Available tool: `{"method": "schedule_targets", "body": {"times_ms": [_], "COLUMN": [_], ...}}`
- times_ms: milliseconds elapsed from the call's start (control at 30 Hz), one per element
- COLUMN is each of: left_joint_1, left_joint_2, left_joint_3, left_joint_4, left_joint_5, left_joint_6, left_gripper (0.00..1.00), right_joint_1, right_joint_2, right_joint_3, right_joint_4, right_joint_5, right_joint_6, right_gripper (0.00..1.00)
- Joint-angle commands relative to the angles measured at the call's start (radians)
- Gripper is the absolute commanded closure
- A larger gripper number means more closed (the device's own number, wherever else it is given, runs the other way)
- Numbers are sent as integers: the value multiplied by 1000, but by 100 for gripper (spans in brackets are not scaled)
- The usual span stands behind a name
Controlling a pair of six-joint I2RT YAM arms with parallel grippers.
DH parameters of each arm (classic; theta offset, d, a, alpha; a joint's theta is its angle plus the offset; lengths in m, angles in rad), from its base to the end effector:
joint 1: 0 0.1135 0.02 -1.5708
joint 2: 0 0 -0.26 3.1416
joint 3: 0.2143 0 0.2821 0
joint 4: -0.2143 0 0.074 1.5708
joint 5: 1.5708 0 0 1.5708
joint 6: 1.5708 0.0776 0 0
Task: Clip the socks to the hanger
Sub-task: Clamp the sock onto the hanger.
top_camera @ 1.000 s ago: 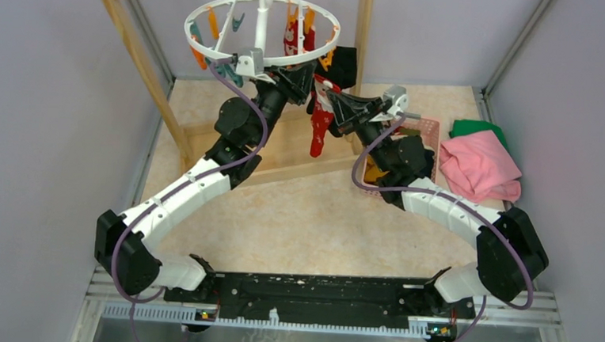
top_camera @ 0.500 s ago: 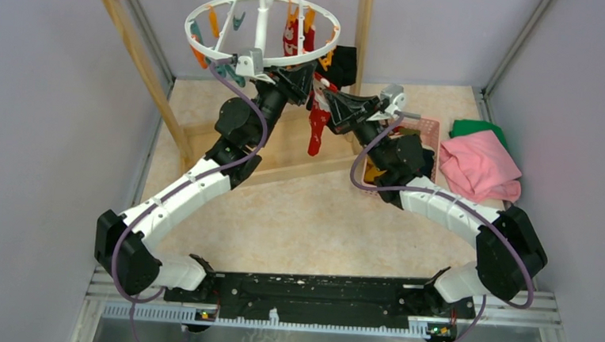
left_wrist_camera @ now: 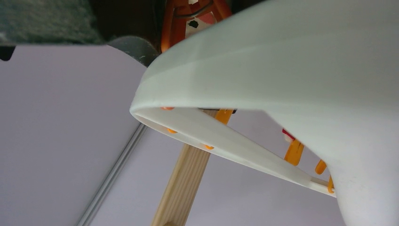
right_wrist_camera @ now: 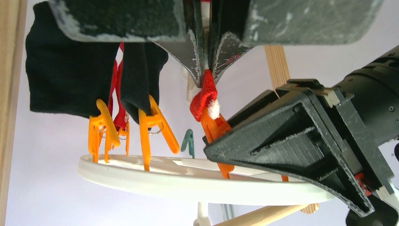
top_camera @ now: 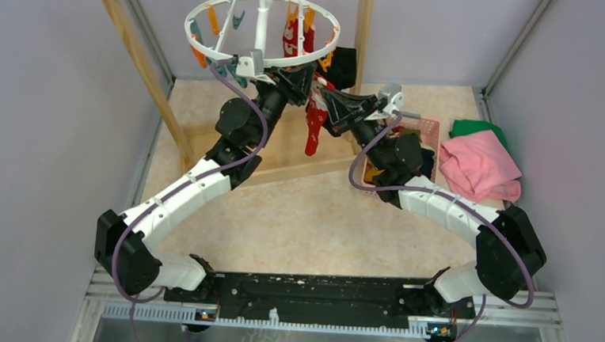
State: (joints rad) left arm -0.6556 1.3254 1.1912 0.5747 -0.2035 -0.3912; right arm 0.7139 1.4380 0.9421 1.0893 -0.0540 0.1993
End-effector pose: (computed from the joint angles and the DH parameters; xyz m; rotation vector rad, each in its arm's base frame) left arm 0.3058 -0.2154 0.4522 -0.0323 1.1767 -0.8132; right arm 0.2861 0.2534 0.3775 -0.3071 0.9653 0.8634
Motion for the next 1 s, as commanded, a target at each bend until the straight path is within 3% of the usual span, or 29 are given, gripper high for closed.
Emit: {"method": "schedule_targets", "body": {"times_ms": [0,967], "left_joint_1": [5,6], "left_joint_2": [-35,-50], "left_joint_3": [-7,-20], "left_joint_4": [51,67], "left_joint_5": [-11,-78], "left_joint_6": [-4,-55], "left_gripper": [94,94], "right_joint_1": [16,35], "right_joint_2": [4,4], "right_joint_3": [66,52], "right_joint_4": [31,75], "right_joint_5": [5,-69], "right_joint_6": [-19,-66], "right_gripper": [100,100]}}
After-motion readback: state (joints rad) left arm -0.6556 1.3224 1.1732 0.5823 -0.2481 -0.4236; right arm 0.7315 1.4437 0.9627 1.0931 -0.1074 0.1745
